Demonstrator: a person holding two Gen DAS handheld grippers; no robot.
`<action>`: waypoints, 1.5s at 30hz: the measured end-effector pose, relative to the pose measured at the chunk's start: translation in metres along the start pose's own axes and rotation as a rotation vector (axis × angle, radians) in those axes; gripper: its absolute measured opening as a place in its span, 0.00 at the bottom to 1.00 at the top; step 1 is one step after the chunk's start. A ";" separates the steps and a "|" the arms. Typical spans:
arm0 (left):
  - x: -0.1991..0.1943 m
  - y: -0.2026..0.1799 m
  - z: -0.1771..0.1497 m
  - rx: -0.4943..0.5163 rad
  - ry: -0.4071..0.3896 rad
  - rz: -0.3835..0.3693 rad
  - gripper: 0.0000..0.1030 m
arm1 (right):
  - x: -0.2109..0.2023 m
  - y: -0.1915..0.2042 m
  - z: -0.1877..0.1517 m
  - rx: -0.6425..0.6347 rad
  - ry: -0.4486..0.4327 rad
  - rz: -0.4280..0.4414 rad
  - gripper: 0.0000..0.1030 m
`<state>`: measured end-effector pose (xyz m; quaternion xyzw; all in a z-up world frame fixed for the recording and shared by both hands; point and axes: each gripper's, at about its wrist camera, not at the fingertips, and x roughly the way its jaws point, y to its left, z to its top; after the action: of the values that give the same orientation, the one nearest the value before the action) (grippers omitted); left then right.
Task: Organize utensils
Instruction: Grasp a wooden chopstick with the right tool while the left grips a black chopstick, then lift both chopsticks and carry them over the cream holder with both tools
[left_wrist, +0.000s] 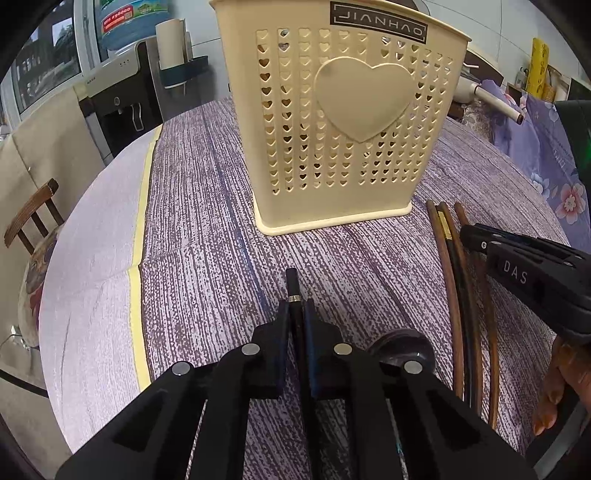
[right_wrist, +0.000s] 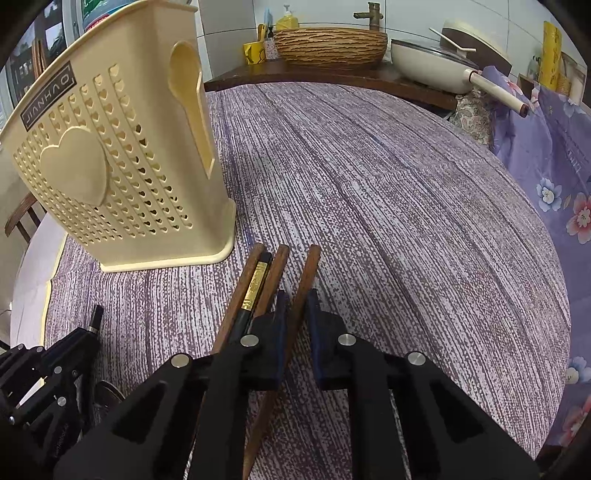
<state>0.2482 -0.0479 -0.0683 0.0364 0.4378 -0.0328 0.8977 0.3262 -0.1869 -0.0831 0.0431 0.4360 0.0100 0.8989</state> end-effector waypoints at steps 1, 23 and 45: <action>0.001 -0.002 0.001 0.001 0.001 0.001 0.09 | 0.000 -0.001 0.000 0.003 0.000 0.003 0.11; -0.026 0.015 0.013 -0.084 -0.087 -0.086 0.08 | -0.035 -0.022 0.004 0.066 -0.145 0.125 0.08; -0.144 0.047 0.039 -0.153 -0.420 -0.170 0.08 | -0.190 -0.036 0.002 -0.070 -0.493 0.395 0.08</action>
<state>0.1942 -0.0008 0.0706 -0.0764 0.2444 -0.0820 0.9632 0.2097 -0.2339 0.0639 0.0971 0.1876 0.1883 0.9591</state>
